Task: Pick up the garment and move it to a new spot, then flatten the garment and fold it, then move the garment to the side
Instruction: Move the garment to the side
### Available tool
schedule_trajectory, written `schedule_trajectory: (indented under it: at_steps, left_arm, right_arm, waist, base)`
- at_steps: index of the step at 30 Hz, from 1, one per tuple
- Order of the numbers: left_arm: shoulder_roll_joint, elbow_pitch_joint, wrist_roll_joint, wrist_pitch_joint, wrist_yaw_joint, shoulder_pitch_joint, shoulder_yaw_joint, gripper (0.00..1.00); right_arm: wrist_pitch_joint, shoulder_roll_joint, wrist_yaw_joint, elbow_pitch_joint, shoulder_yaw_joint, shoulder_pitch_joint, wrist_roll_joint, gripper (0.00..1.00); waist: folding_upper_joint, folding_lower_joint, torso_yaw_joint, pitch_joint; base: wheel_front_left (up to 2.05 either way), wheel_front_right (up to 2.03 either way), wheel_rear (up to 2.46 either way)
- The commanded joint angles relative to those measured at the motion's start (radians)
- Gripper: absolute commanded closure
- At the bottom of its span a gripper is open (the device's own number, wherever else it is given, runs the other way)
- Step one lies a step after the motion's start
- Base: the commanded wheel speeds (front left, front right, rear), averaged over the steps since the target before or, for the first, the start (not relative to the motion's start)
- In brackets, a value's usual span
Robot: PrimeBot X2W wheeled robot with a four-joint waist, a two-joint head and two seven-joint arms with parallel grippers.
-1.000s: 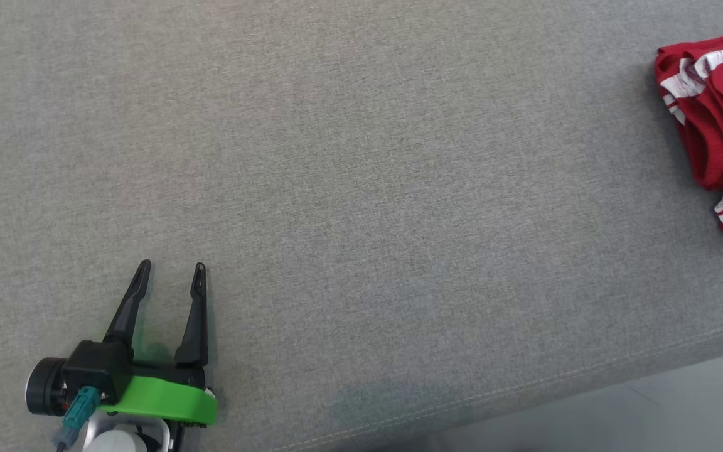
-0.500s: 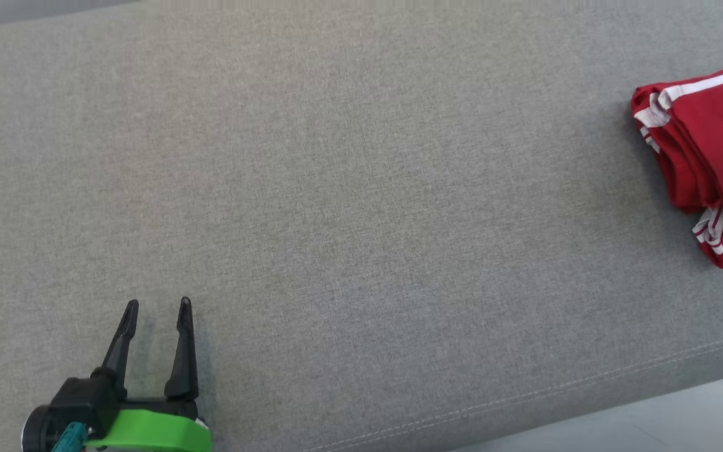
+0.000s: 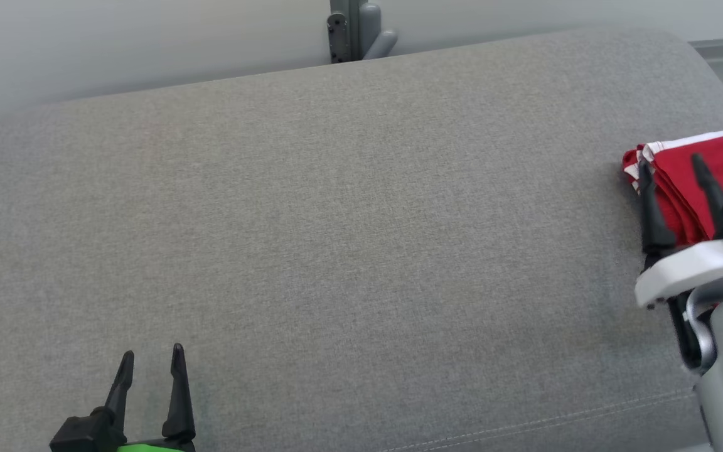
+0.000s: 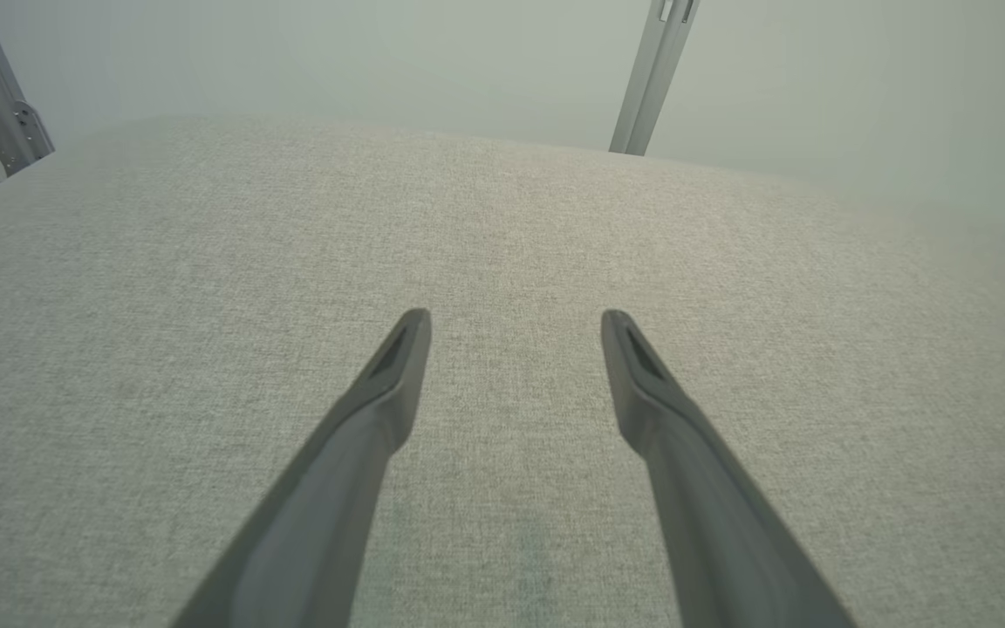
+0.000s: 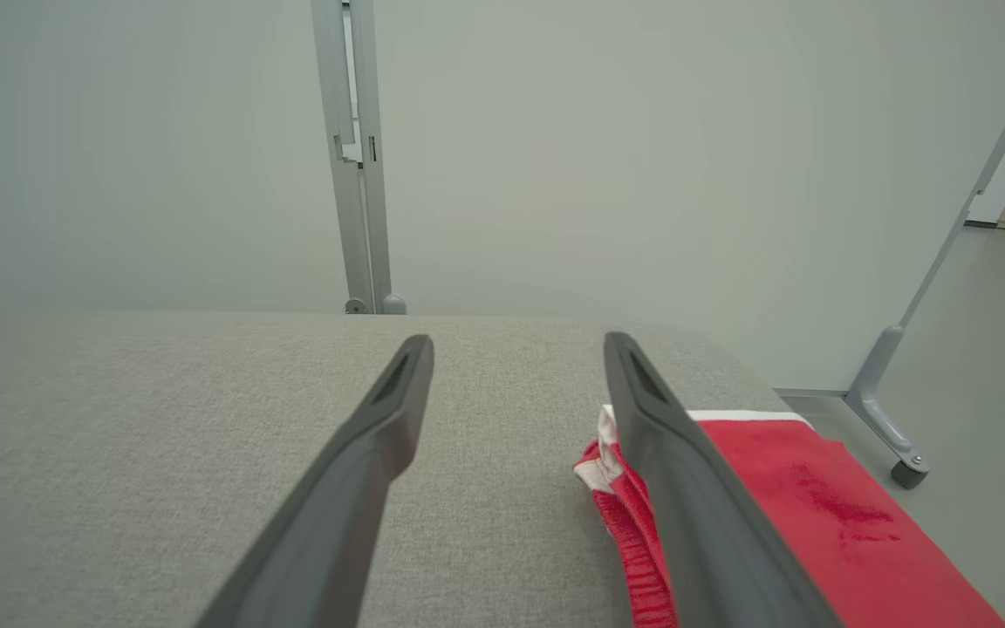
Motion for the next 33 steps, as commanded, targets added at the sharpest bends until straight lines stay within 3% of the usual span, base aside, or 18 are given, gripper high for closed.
schedule_trajectory:
  at_steps: [1,5,9,16,33]
  left_arm:
    - [0.0,0.014,0.015,0.0,0.003,0.014,-0.016,0.0]
    - [-0.001,0.031,0.024,0.001,-0.001,0.009,-0.032,0.0]
    - [-0.001,0.041,0.02,0.0,-0.006,-0.001,-0.041,0.0]
    - [-0.001,0.054,0.03,0.0,-0.01,-0.001,-0.032,0.0]
    - [-0.001,0.073,0.008,0.0,-0.012,0.0,-0.023,0.0]
  right_arm:
    - [-0.003,0.067,-0.002,-0.037,-0.043,0.079,-0.079,0.0]
    - [-0.004,0.195,-0.002,-0.095,-0.105,0.19,-0.197,0.0]
    - [-0.004,0.252,-0.002,-0.144,-0.142,0.279,-0.28,0.0]
    - [-0.004,0.277,-0.002,-0.172,-0.162,0.352,-0.348,0.0]
    - [-0.004,0.278,-0.002,-0.156,-0.131,0.393,-0.245,0.0]
  waist:
    - [0.0083,0.0,0.06,-0.044]
    - [0.0083,0.0,0.086,-0.054]
    - [0.0083,0.0,0.107,-0.063]
    - [0.0083,0.0,0.122,-0.072]
    - [0.0083,0.0,0.122,-0.074]
  base:
    - [0.0,0.0,0.0]
    - [0.0,0.0,0.0]
    - [0.0,0.0,0.0]
    - [0.0,0.0,0.0]
    - [0.0,0.0,0.0]
